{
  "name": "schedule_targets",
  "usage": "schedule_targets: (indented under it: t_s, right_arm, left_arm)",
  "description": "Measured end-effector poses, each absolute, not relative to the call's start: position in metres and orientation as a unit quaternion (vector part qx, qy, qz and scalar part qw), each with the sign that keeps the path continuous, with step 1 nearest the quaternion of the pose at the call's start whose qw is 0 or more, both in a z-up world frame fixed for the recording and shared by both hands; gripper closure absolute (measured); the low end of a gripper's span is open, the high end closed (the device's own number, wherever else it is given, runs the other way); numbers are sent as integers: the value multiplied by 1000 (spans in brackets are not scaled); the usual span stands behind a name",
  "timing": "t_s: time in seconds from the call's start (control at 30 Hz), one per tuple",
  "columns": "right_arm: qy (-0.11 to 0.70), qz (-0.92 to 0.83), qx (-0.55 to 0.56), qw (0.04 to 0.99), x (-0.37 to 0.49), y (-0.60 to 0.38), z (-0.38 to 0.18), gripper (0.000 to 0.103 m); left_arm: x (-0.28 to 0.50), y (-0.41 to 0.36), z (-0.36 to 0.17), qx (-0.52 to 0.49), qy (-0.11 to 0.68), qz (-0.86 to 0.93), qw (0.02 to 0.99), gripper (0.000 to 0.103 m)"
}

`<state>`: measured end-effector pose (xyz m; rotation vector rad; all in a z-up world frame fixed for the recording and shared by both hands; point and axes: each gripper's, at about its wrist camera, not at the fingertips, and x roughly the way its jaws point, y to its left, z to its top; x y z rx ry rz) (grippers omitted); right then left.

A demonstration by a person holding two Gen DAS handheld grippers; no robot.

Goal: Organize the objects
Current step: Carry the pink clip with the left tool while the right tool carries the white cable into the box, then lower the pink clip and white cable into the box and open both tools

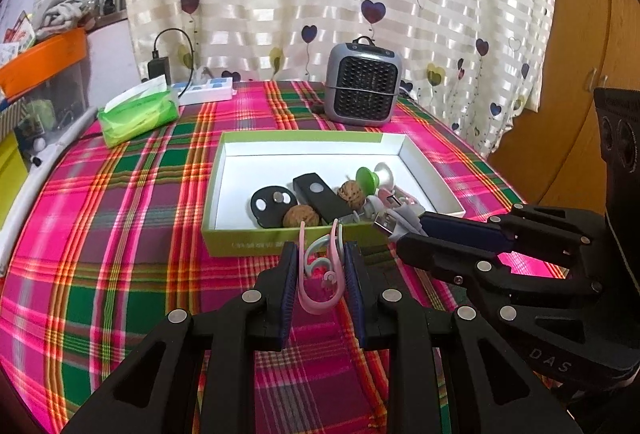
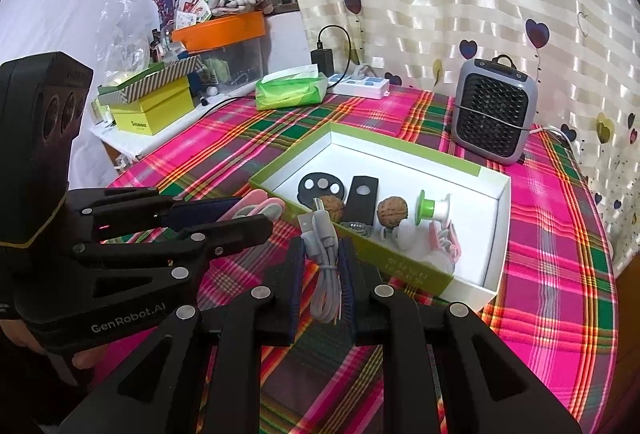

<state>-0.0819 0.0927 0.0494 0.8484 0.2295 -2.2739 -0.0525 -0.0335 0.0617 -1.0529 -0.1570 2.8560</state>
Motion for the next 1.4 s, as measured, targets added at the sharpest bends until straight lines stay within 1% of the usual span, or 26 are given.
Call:
schedule_targets:
  t_s: [0.57,1.4]
  right_arm:
    - [90,-877,326,341,-94,90,50,85]
    - [89,-878,356,308,-147,87,34,85]
  left_arm:
    - [-77,-33,65,-345,-51,936,46,81]
    - [-130,-33,49,-369,-37,928,30,81]
